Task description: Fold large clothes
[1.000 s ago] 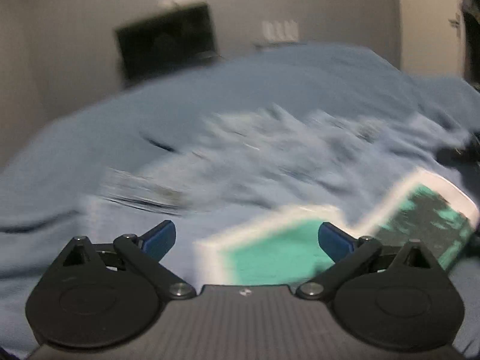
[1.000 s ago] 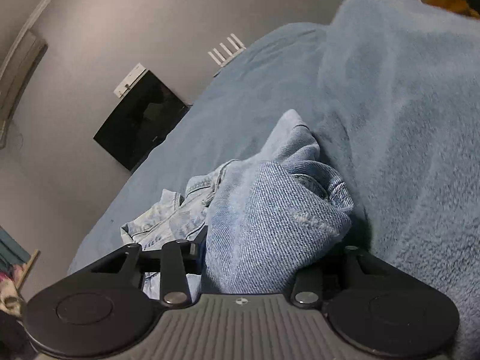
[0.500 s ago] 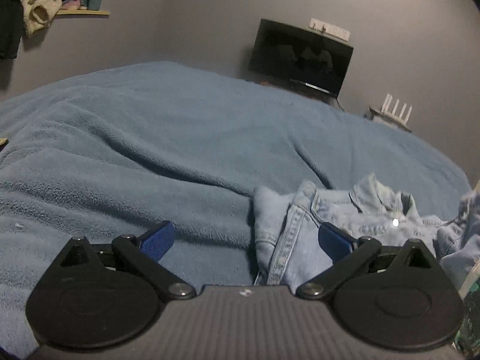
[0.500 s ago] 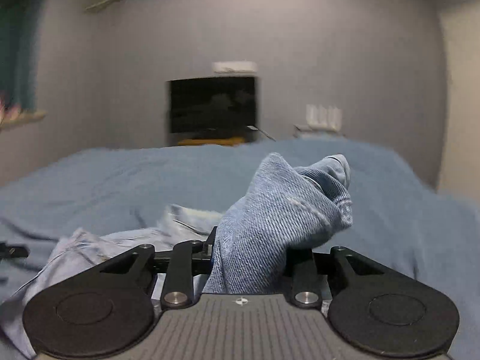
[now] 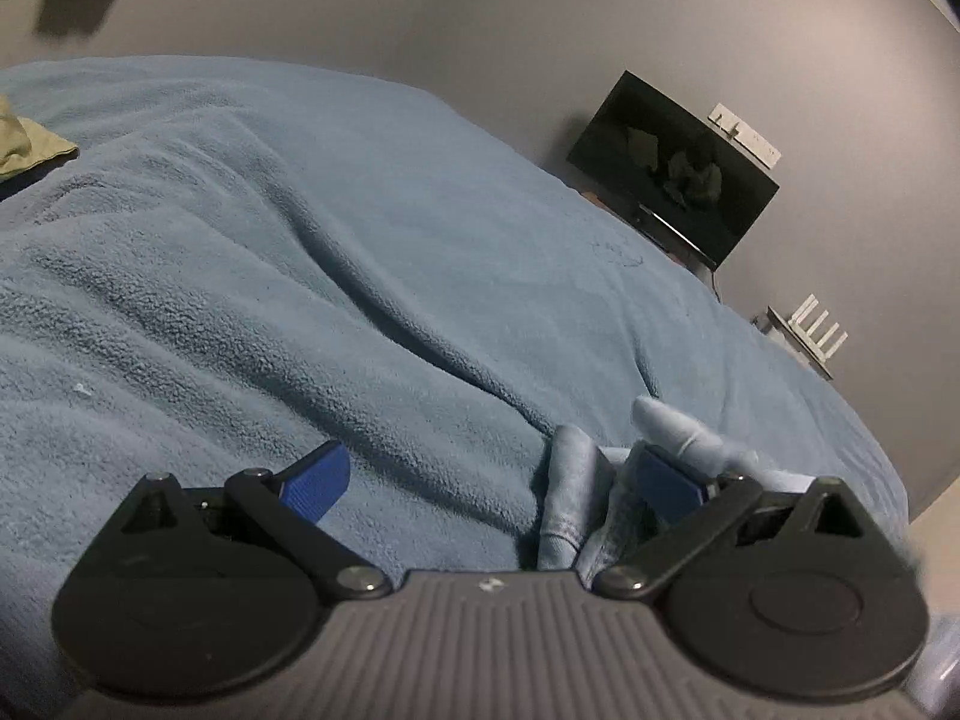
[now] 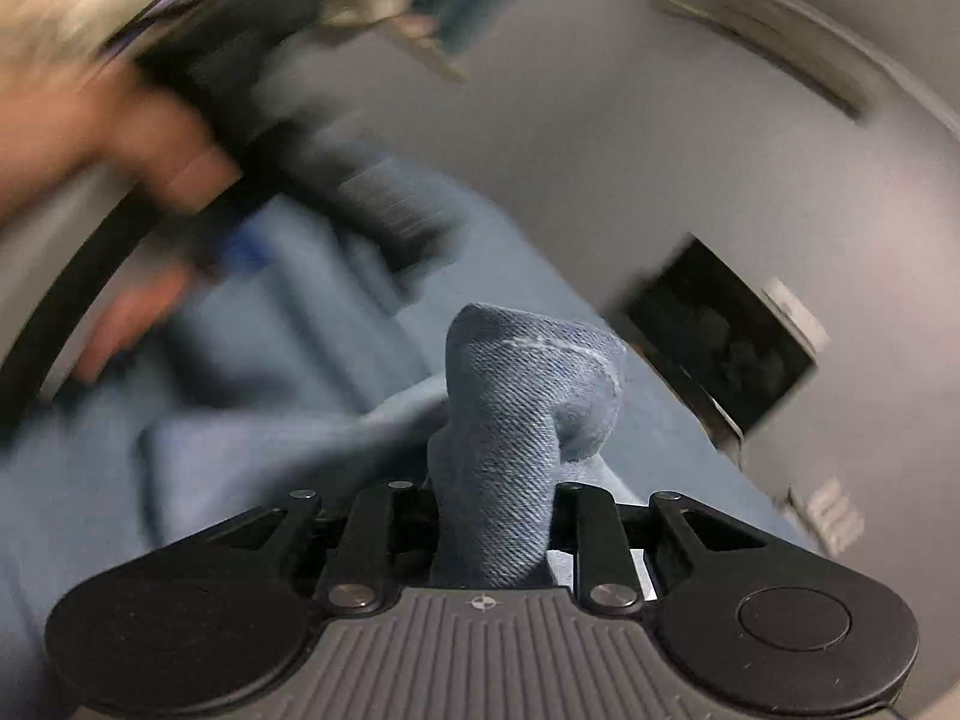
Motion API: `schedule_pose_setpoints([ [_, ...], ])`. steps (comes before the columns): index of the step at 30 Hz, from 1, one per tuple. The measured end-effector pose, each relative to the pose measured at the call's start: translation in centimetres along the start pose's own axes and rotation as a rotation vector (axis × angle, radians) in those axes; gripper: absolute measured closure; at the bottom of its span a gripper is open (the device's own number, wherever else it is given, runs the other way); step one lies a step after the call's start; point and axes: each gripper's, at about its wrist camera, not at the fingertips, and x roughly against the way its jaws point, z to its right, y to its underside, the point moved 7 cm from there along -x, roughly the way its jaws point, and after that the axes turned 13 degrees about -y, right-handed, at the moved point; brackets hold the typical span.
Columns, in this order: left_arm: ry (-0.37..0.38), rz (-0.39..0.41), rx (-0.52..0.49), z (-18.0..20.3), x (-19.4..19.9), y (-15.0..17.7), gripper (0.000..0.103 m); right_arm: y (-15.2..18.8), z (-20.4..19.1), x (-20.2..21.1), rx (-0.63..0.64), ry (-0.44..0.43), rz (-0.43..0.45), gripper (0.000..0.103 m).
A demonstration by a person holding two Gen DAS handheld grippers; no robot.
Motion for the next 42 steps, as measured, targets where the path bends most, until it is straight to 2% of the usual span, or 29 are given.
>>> schedule_pose_setpoints([
  [5, 0.015, 0.004, 0.013, -0.2, 0.0, -0.4, 0.001, 1.7, -2.9, 0.2, 0.138, 0.011, 0.004, 0.079],
  [10, 0.146, 0.051, -0.014, 1.6, 1.5, -0.5, 0.001, 2.1, -4.5, 0.8, 0.194, -0.045, 0.008, 0.079],
  [12, 0.183, 0.057, -0.102, 3.0, 1.9, 0.0, 0.000, 2.2, -5.4, 1.1, 0.211, -0.075, 0.013, 0.079],
  [16, 0.184, 0.037, -0.319, 5.8, 1.5, 2.4, 0.001, 3.1, -6.3, 1.7, 0.227, -0.115, 0.014, 0.074],
  [17, 0.166, 0.023, -0.376, 6.5, 1.2, 3.1, 0.001, 3.0, -6.0, 1.9, 0.194, -0.115, 0.021, 0.070],
  [19, 0.074, -0.012, -0.459, 6.6, -0.3, 4.3, 0.001, 3.1, -5.0, 2.9, 0.107, -0.133, 0.035, 0.061],
  [20, 0.052, -0.037, -0.446, 6.3, -0.8, 4.4, 0.000, 3.0, -4.8, 3.3, 0.078, -0.151, 0.041, 0.057],
  [21, 0.048, -0.065, -0.419, 5.9, -1.3, 4.3, 0.000, 3.3, -4.6, 3.9, 0.053, -0.179, 0.051, 0.046],
  [23, 0.033, -0.102, -0.381, 5.2, -1.8, 4.2, 0.000, 3.9, -4.2, 5.8, 0.029, -0.200, 0.079, 0.031],
  [24, 0.028, -0.112, -0.379, 5.1, -2.0, 4.4, 0.000, 4.5, -4.0, 7.0, 0.020, -0.198, 0.093, 0.030],
  [28, 0.002, -0.102, -0.407, 5.5, -1.8, 4.7, 0.000, 7.0, -1.0, 11.0, -0.122, -0.214, 0.120, 0.030],
  [32, -0.010, -0.111, -0.402, 5.3, -1.3, 4.9, 0.000, 9.5, 4.5, 14.0, -0.392, -0.205, 0.165, 0.031],
  [35, -0.020, -0.116, -0.404, 5.2, -1.1, 4.9, 0.000, 11.6, 10.5, 12.5, -0.569, -0.137, 0.166, 0.041],
  [37, -0.034, -0.116, -0.412, 5.2, -1.0, 4.9, 0.000, 11.9, 12.8, 11.3, -0.624, -0.104, 0.142, 0.055],
  [38, -0.040, -0.116, -0.414, 5.7, -1.2, 4.9, 0.000, 11.7, 13.4, 10.7, -0.644, -0.131, 0.139, 0.072],
  [39, -0.046, -0.121, -0.414, 5.6, -1.3, 5.0, 0.000, 11.5, 13.7, 10.4, -0.655, -0.170, 0.147, 0.075],
  [42, -0.051, -0.139, -0.406, 5.3, -1.4, 5.0, 0.000, 9.9, 11.9, 8.8, -0.632, -0.365, 0.181, 0.075],
])
